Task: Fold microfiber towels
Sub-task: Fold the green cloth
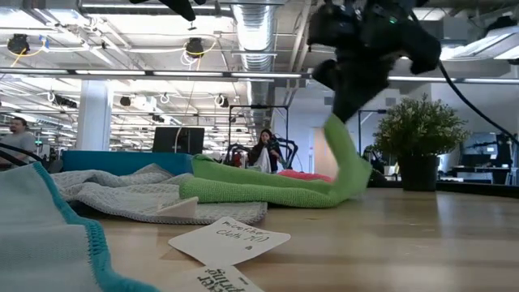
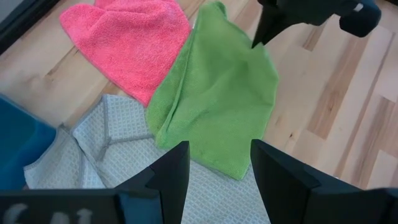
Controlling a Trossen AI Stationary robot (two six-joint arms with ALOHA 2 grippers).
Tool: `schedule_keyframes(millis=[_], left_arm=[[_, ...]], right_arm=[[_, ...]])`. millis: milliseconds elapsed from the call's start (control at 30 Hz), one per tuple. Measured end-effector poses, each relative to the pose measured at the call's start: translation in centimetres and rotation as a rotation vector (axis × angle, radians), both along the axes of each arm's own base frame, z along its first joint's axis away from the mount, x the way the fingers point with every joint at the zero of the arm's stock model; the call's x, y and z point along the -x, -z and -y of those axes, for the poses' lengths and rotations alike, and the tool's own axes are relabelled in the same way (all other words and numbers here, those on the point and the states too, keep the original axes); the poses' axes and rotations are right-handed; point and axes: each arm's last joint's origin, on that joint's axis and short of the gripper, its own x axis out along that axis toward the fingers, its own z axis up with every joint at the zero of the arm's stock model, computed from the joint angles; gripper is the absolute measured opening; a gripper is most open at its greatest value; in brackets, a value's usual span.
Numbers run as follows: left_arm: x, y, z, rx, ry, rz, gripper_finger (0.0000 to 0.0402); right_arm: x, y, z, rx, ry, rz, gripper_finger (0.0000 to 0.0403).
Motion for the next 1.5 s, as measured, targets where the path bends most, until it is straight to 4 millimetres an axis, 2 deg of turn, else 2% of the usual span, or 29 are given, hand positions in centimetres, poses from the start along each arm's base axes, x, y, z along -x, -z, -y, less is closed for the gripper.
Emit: schedule_keyframes(millis=[233, 500, 800, 1233, 1367, 1500], left_arm=[[0.0, 0.0, 0.0, 0.003, -0.004, 0.001, 0.0163], [0.0, 0.0, 0.0, 0.015, -0.012, 0.000, 0.0163], [0.0, 0.1, 0.0, 0.027, -0.025, -0.001, 0.0163], [0.0, 0.1, 0.0, 0.042, -0.047, 0.014, 0.0163], [0.0, 0.0, 0.0, 0.043, -0.049, 0.015, 0.0163], [0.0, 0.1, 0.0, 0.051, -0.063, 0.012, 0.0163]], right_arm=[[-1.3, -0.5, 0.7, 0.037, -0.070, 0.122, 0.0003], [-3.4, 1.6, 0.2, 0.048, -0.202, 0.161, 0.0004], [-4.9, 0.0, 0.0, 0.138, -0.340, 0.258, 0.0004], [-5.8, -0.9, 0.3, 0.171, -0.394, 0.386, 0.0004], [-6.3, 0.6, 0.5, 0.156, -0.374, 0.344, 0.0007], [-6.7, 1.1, 0.6, 0.132, -0.338, 0.341, 0.0021]])
